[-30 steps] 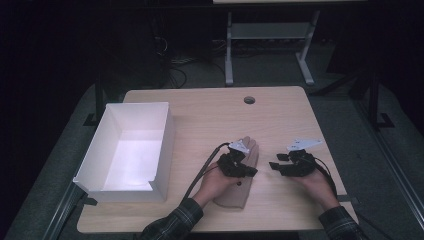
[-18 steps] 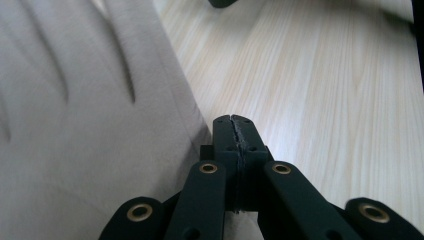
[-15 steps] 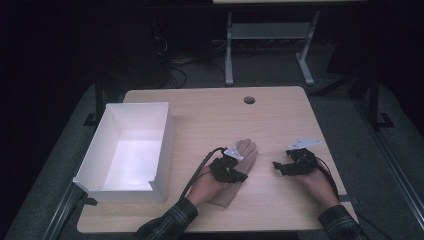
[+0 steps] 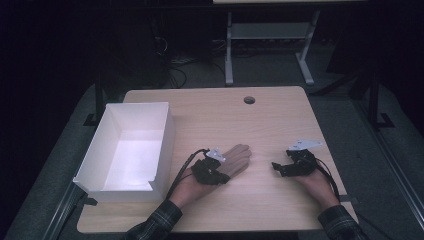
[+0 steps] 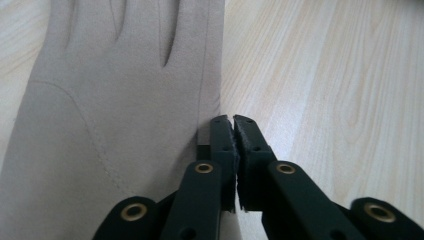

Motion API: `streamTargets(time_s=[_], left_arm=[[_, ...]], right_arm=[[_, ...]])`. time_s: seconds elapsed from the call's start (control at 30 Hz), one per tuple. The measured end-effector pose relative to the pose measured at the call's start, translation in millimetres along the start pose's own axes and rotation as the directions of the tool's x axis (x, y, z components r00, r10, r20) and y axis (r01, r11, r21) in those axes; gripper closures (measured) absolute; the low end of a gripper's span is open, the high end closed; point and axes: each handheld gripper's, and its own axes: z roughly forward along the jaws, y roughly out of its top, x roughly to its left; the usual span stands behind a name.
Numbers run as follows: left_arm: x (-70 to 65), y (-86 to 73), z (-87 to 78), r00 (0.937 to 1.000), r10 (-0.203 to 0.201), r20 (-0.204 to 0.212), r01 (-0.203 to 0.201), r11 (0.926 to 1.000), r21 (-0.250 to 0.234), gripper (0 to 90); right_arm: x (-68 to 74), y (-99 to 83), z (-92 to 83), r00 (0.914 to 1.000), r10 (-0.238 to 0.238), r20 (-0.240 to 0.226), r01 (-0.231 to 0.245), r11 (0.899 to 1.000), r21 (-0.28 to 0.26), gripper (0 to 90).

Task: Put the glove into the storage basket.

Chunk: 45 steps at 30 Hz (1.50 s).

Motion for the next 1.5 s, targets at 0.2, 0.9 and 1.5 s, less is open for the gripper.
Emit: streamTargets(time_s=[0.2,0.9,1.5], left_arm=[[-5.7,9.7,-11.8,0.9998,0.011,-0.016,-0.011,0.9993,-0.036,73.8],[28.1,18.8,-5.3,0.9853,0.001,-0.171,-0.008,0.9993,-0.037,16.4],[12.5,12.2,16.3,0.9729,0.107,-0.205,-0.096,0.9934,0.063,15.0]], right_arm=[[0.1,0.1,0.2,1.0,-0.002,-0.001,0.002,1.0,0.0,16.8],[0.2,0.3,0.5,1.0,-0.002,0.002,0.002,1.0,0.001,16.5],[0.4,0.3,0.5,1.0,-0.001,0.002,0.001,1.0,0.001,16.5]])
